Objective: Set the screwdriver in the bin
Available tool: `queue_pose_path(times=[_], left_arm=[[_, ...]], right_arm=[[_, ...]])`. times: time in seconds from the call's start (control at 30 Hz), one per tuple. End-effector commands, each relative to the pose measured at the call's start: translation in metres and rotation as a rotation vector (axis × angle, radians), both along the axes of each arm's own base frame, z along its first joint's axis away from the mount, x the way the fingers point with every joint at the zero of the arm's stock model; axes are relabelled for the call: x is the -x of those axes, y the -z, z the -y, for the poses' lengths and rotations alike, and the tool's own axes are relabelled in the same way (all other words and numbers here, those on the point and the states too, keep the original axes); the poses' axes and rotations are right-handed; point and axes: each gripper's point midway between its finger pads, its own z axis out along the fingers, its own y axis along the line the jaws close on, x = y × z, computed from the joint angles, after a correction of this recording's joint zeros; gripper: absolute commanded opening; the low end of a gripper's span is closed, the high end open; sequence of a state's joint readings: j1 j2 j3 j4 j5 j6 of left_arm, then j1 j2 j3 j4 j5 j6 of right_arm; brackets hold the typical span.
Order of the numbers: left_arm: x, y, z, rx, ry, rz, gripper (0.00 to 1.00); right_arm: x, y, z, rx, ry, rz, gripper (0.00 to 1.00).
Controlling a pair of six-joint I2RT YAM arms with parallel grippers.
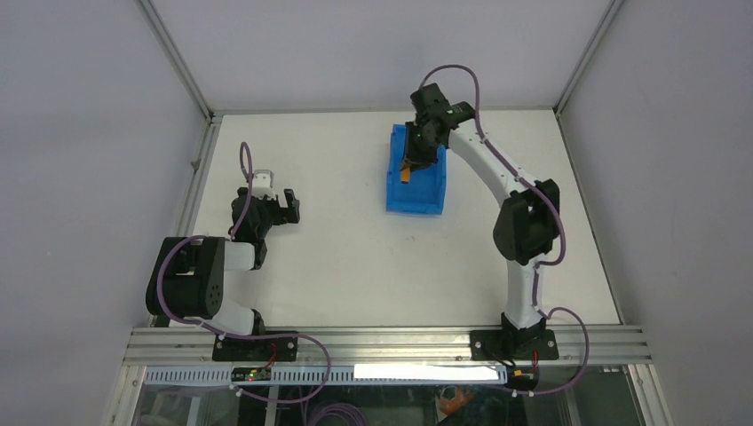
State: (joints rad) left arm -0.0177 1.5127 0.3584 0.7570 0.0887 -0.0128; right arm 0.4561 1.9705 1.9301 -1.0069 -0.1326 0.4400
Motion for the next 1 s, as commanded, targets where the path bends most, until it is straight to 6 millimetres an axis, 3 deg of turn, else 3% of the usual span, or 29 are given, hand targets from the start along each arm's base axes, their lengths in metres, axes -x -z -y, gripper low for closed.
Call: queue_pose_path(times=[0.0,0.17,0.33,0.5,0.57,0.7,0.97], left_arm=[[-0.012,-0.023,0.001,0.009,0.009,0.086,0.99],[-0.012,-0.023,0.001,0.009,0.011,0.087,0.99],[-0.012,-0.023,0.001,0.009,0.011,0.086,0.99],[-0.012,-0.023,0.001,0.009,0.01,0.088,0.99],[-0.012,-0.023,0.001,0.009,0.01,0.087,0.99],[-0.012,-0.023,0.001,0.009,0.01,0.086,0.99],[-0.012,-0.023,0.001,0.009,0.01,0.087,0.99]], right_arm=[[-0.04,0.029,0.001,0.128,0.093,0.071,0.0],[-0.046,0.083,0.001,0.25,0.082,0.015,0.0],[-0.047,0.115,0.007,0.321,0.086,-0.019,0.01],[-0.044,0.121,0.008,0.344,0.093,-0.017,0.3],[-0.044,0.115,0.008,0.339,0.098,0.0,0.38],[-0.044,0.089,0.008,0.32,0.099,0.032,0.4],[-0.026,-0.017,0.019,0.238,0.1,0.214,0.43]])
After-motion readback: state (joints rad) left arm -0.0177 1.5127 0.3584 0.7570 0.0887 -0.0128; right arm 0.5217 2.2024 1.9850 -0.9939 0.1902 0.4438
